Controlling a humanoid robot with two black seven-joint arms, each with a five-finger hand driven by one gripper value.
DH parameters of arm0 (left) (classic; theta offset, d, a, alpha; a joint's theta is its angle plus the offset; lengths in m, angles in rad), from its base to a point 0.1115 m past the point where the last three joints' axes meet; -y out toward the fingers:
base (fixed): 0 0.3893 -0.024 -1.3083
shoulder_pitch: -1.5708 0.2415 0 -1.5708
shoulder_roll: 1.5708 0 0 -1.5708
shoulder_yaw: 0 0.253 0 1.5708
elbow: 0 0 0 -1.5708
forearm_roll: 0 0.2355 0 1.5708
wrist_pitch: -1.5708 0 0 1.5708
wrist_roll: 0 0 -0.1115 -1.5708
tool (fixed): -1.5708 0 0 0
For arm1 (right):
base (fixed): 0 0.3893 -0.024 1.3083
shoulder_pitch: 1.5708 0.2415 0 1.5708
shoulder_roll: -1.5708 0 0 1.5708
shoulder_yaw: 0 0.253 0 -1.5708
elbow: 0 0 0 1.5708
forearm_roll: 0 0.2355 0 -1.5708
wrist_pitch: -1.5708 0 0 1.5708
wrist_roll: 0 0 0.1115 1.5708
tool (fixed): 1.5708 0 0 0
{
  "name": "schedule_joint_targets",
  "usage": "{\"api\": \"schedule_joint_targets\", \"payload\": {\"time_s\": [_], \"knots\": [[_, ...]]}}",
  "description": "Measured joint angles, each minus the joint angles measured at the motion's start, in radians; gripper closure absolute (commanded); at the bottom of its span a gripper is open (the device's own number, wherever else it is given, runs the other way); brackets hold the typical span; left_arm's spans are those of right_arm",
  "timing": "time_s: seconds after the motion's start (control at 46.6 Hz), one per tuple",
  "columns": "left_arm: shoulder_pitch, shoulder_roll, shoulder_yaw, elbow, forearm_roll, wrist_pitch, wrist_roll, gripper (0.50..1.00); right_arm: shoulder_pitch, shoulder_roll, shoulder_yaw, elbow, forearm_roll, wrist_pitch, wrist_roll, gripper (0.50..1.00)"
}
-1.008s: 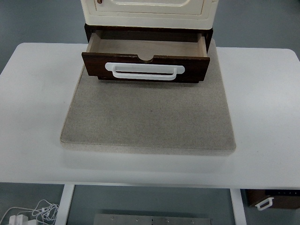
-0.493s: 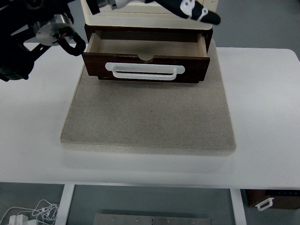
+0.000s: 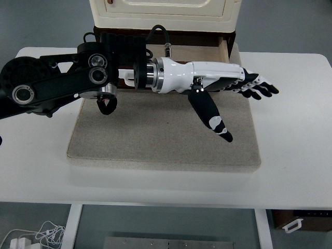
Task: Close drawer under combined cabinet
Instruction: 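Reach the left hand across the mat toward the open brown drawer, then press the left hand against the drawer front and push toward cabinet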
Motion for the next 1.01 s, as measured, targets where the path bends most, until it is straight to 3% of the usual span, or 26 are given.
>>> {"api": "schedule_joint_targets", "payload": {"time_s": [0.15,0.3,0.536,0.686,1.008], "knots": [[0.001,-0.002,0.049,0.003,0.047,-0.028,0.053,0.501,0.000,0.000,0.000,0.000,0.000,0.000,0.000,0.548],[-0.002,-0.002,0.066,0.016,0.053,-0.054,0.165,0.501,0.000,0.000,0.000,0.000,0.000,0.000,-0.001,0.548],[-0.023,-0.003,0.063,0.077,0.053,-0.226,0.349,0.501,0.000,0.000,0.000,0.000,0.000,0.000,0.000,0.548],[-0.040,-0.002,0.064,0.094,0.053,-0.262,0.427,0.501,0.000,0.000,0.000,0.000,0.000,0.000,0.000,0.548],[-0.096,-0.058,0.058,0.204,0.053,-0.263,0.505,0.501,0.000,0.000,0.000,0.000,0.000,0.000,0.000,0.548]]}}
